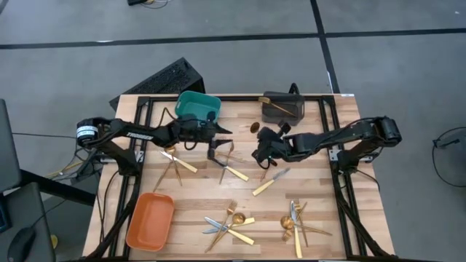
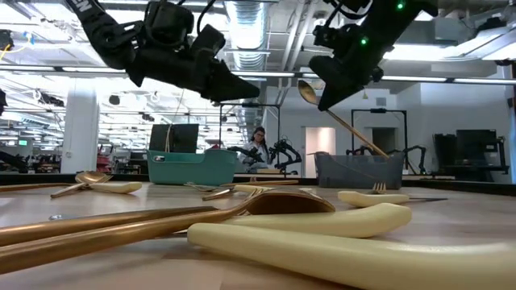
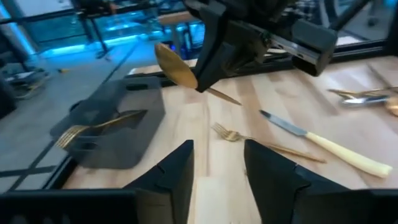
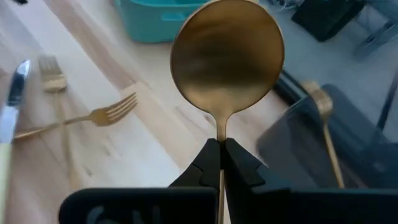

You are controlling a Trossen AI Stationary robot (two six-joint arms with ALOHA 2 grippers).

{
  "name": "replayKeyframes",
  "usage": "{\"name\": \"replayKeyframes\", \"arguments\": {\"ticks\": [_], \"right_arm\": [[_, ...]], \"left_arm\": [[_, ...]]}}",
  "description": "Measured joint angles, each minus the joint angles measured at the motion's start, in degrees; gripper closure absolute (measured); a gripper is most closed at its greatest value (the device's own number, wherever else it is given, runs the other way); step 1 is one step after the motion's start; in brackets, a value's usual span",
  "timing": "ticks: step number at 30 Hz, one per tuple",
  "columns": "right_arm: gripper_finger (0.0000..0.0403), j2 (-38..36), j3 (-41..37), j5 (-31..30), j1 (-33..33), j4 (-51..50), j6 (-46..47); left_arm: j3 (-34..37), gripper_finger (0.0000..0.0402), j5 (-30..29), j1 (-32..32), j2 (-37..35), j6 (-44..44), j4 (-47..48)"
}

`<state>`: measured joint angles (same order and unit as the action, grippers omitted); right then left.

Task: Sort silverware by color (type)
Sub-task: Put the gold spoon into the green bin

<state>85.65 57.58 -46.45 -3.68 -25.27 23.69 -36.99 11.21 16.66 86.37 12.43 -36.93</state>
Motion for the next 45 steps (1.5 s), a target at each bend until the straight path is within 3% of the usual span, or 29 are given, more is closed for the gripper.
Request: {"name": "replayKeyframes", "arguments": {"ticks": [4, 9, 13, 17, 31, 37, 45], "right_arm": [[0.0379, 0.00, 0.00, -0.42, 0.07, 1.10, -1.96], [0.0378, 0.00, 0.00, -0.12, 0.09, 2.26, -6.07], [0.0379, 0.00, 0.00, 0.10, 0.83, 2.24, -7.30], [0.0378, 0.00, 0.00, 0.34, 0.87, 1.98, -8.52], [0.0377, -0.03, 0.00, -0.09, 1.07, 1.48, -11.81], [0.0377, -0.07, 0.00, -0.26, 0.58, 1.90, -10.56], [0.0377, -0.11, -0.92, -0.18, 1.19, 2.66, -8.56]], "left_arm": [[-0.02, 0.0232, -3.85, -0.61, 0.00, -3.14, -2.89], [-2.19, 0.0203, -2.41, 0.47, 0.00, -6.42, -4.25], [-7.30, 0.0198, -0.73, 0.74, 0.00, -6.46, 1.46], [-12.79, 0.0198, -4.58, 0.09, 0.00, -3.00, 8.92], [-26.01, 0.0198, -5.56, -0.32, 15.51, -8.42, 17.47], [-26.90, 0.0232, -8.71, -0.39, 16.65, -13.75, 18.04], [-26.91, 0.0304, -6.33, 0.01, 14.59, -15.30, 15.56]]}}
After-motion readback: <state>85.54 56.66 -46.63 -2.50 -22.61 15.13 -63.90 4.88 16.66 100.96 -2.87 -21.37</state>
